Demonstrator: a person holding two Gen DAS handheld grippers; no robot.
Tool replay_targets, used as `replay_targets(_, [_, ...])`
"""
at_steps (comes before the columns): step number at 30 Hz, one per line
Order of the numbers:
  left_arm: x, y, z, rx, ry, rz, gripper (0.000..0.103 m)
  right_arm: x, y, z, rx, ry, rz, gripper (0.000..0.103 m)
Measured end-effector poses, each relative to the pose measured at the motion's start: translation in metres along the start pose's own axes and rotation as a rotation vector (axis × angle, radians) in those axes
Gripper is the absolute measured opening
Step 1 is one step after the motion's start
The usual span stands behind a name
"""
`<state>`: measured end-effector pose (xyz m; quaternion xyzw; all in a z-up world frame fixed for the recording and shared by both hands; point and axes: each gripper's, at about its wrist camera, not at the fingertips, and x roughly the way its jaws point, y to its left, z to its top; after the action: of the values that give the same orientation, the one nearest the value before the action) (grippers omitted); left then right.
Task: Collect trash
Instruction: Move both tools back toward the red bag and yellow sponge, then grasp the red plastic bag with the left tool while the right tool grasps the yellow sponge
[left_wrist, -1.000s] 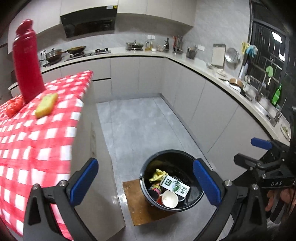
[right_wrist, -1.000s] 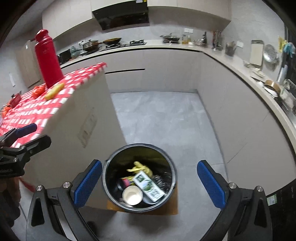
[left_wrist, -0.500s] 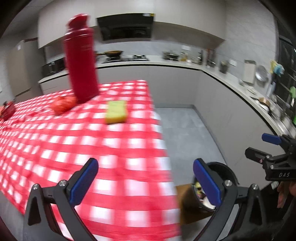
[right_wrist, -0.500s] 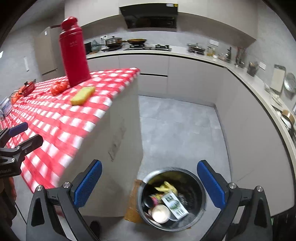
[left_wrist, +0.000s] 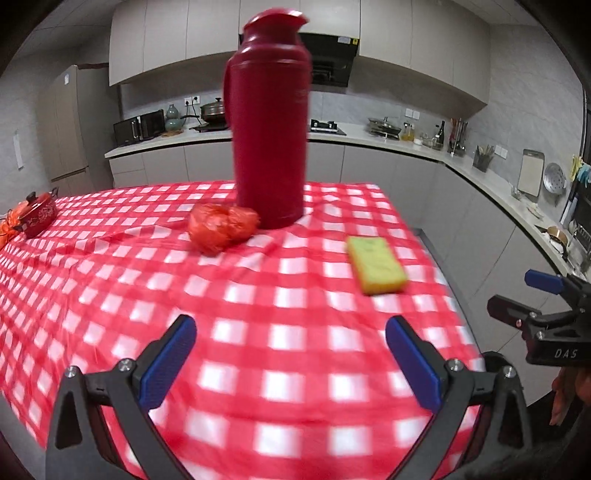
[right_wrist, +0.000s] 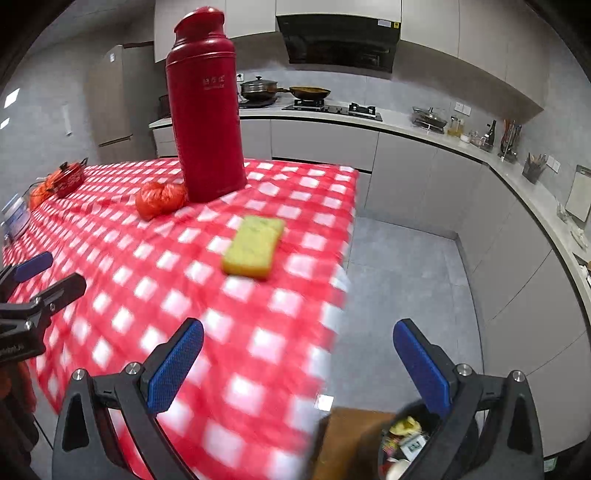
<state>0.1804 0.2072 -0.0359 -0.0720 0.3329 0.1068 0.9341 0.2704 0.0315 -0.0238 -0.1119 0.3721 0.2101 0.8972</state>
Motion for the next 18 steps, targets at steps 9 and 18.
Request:
replay_targets(9, [0.046,0.062,0.023,0.015,0.044,-0.045,0.103,0.055,0.055,0.033,0.053,0.036,-0.053,0.103])
replay_targets(18, [0.099,0.096,0.051,0.017,0.08,-0.076,0.099,0.108,0.071,0.055,0.084,0.106,-0.092,0.103])
